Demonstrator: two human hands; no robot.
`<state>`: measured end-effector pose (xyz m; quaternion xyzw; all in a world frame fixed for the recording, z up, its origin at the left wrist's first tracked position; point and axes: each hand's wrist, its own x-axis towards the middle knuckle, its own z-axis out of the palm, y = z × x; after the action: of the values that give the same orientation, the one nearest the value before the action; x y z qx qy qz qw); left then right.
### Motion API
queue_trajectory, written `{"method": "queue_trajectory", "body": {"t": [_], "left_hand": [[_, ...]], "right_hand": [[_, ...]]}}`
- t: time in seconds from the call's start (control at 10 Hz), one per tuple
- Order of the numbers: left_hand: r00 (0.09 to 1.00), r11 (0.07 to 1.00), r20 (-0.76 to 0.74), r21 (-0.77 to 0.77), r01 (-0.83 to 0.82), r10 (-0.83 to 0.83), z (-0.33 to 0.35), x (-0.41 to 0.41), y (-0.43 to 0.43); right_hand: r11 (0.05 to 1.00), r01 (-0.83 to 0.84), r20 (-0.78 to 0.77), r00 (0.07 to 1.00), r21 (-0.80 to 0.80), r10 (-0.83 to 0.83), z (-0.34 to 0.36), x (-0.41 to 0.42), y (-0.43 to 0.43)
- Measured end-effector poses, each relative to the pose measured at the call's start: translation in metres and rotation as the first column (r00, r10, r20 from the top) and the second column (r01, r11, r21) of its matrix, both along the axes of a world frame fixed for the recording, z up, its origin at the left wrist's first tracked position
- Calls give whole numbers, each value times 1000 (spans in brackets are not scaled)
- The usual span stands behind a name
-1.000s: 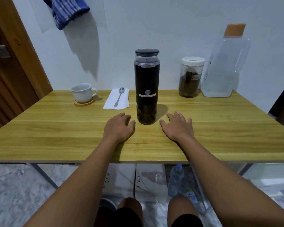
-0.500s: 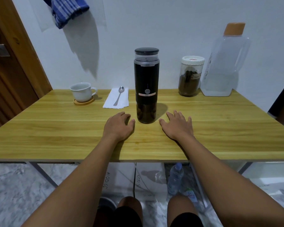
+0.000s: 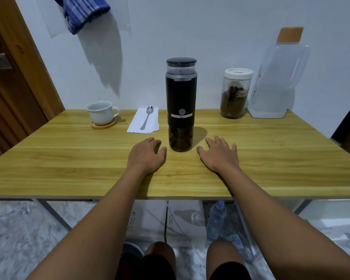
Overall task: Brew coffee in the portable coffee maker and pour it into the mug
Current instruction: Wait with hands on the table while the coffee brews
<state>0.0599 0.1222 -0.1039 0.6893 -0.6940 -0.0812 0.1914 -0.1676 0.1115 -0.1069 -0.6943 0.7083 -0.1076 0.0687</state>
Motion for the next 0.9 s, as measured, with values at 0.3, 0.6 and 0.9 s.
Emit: {"method": "queue_trajectory", "body": {"t": [0.3,0.6,0.9], "left_hand": [[1000,1000,-6,-2,-7,7,-2,0,-1],[1000,1000,-5,-10,-7,7,-2,1,-1],[1000,1000,-9,-4,1,-1,-2,1,-1]], "right_hand": [[1000,6,3,1000,-9,-6,-4,-1,-3],[1000,9,9,1000,-15,-9,-5,-1,-4],[1000,4,5,1000,-13,-4,-3,-1,-2]]}}
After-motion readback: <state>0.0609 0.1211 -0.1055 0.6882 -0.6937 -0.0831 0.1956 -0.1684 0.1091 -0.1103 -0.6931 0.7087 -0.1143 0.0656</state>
